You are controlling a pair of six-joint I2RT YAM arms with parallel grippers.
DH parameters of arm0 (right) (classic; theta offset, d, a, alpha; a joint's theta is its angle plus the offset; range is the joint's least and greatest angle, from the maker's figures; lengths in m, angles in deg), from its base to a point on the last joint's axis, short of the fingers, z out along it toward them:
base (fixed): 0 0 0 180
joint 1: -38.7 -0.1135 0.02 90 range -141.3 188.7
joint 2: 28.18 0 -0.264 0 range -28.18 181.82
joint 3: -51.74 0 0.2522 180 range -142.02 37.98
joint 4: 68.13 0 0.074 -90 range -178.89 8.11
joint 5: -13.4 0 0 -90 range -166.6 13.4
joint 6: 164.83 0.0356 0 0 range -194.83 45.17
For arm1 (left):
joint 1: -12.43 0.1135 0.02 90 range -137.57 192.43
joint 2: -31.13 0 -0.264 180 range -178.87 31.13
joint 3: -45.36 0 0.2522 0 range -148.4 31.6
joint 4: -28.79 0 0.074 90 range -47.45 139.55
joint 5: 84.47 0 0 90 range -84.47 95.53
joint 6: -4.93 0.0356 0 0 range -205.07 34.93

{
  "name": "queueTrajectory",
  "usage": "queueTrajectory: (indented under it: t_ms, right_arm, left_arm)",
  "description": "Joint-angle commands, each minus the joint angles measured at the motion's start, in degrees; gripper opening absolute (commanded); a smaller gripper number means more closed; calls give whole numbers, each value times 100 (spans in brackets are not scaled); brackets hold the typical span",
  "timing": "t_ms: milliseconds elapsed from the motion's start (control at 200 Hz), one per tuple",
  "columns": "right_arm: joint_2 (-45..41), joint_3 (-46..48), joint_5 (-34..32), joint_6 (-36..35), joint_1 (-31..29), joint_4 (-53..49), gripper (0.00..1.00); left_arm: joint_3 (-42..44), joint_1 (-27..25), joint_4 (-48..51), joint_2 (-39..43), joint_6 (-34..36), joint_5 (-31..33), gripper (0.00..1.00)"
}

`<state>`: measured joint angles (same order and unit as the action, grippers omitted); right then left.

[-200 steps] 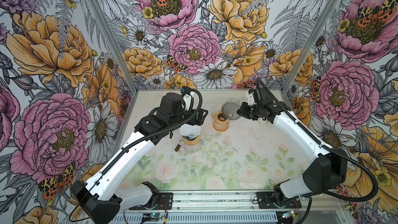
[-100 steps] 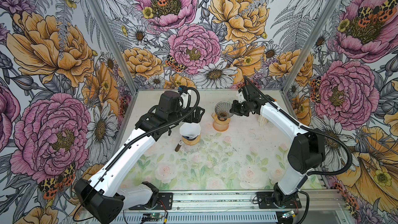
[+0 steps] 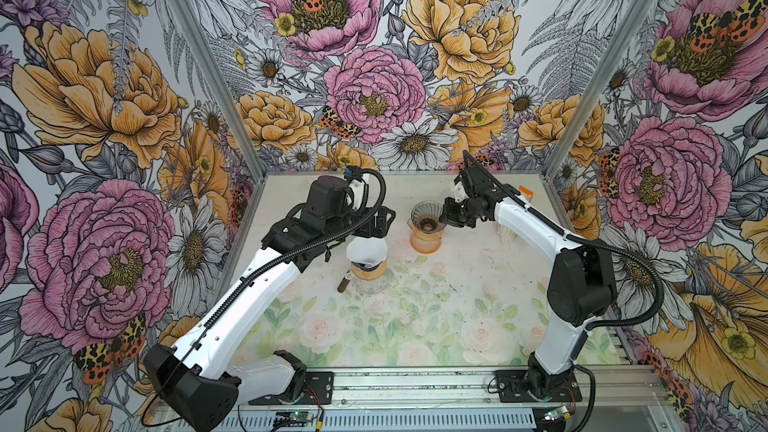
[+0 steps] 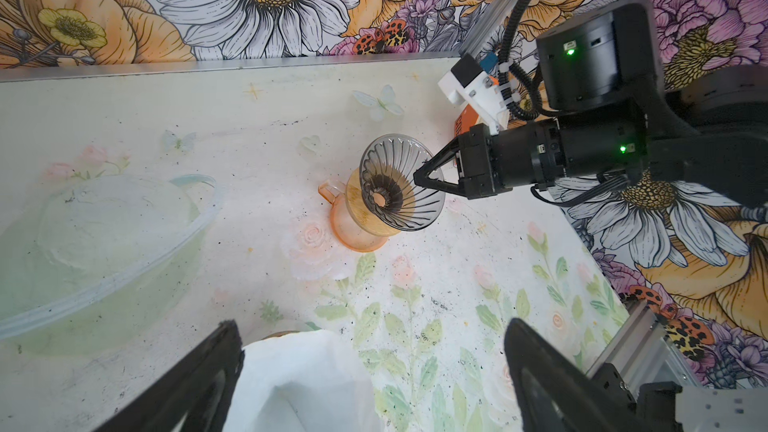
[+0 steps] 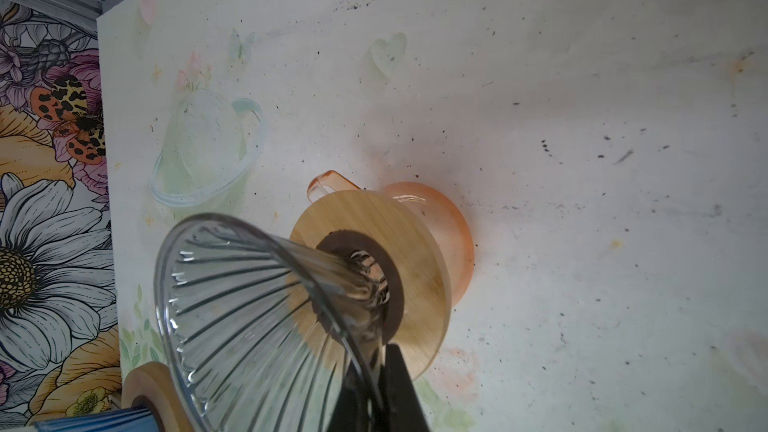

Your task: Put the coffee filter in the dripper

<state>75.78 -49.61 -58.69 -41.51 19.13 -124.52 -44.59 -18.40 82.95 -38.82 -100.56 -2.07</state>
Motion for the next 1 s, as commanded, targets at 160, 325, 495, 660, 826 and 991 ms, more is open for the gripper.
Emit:
queueTrajectory:
  t_ms: [160,325,495,660,826,991]
  right_arm:
    - [24,107,197,-444,35,-682,0]
    - [-243,147,347,-894,138,-1244,0]
    - [-385,82,115,-1331,195,-1949,0]
    - [-413,21,15,-1767,199,-2604,0]
    - [-547,95,-268,-1846,199,-2628,0]
    - [-670,32,-195,-1706,188,-2388,4]
  left_arm:
    - [-43,25,-103,22,-16,-189,99]
    - [-188,-50,-103,-92,20,-239,99]
    - [-261,-151,-96,-218,70,-203,99]
    - [-354,-203,-103,-307,72,-238,99]
    - [-391,-245,-103,-399,100,-128,99]
    - [-584,-414,-100,-637,99,-150,99]
